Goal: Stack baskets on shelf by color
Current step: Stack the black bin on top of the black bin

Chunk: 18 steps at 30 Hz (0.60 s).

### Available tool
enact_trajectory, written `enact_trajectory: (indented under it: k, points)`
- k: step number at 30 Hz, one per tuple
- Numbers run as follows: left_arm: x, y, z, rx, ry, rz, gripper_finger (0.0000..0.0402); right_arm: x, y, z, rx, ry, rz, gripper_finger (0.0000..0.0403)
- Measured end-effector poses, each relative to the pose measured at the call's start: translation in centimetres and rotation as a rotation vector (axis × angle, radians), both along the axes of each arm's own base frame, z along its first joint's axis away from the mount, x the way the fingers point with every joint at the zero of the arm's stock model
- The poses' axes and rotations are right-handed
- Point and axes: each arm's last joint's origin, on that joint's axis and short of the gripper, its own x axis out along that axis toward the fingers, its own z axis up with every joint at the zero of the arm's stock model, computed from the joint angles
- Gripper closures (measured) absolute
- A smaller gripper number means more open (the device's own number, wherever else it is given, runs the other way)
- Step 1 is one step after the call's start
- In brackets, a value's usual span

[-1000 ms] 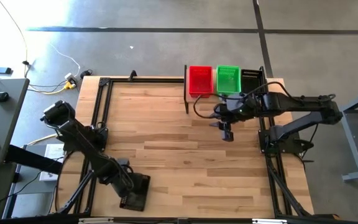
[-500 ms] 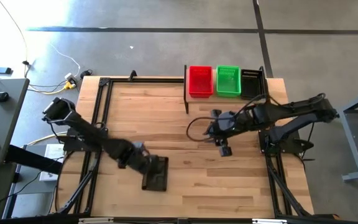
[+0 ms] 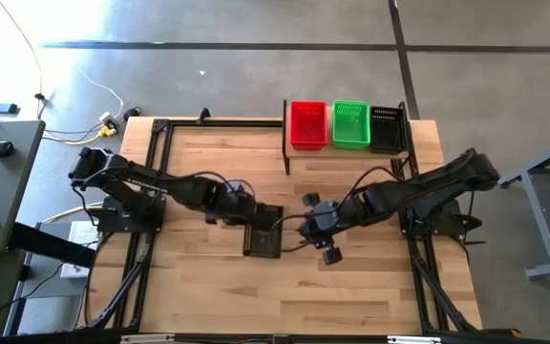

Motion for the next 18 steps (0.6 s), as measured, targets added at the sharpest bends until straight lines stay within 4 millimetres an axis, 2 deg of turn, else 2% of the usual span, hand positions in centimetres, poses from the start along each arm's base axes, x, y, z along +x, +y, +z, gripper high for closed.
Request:
enact_trajectory:
  k: [8, 18]
  points:
    - [0.2, 2.6, 0.4, -0.044, -0.011, 0.03, 0.0395, 2.5, 1.3, -1.5, -0.022, -0.089, 0.058, 0.0279]
    - [0.1, 3.5, 0.4, -0.041, -0.015, 0.061, 0.0395, 5.5, 2.1, -4.9, -0.006, -0.103, 0.014, 0.0279]
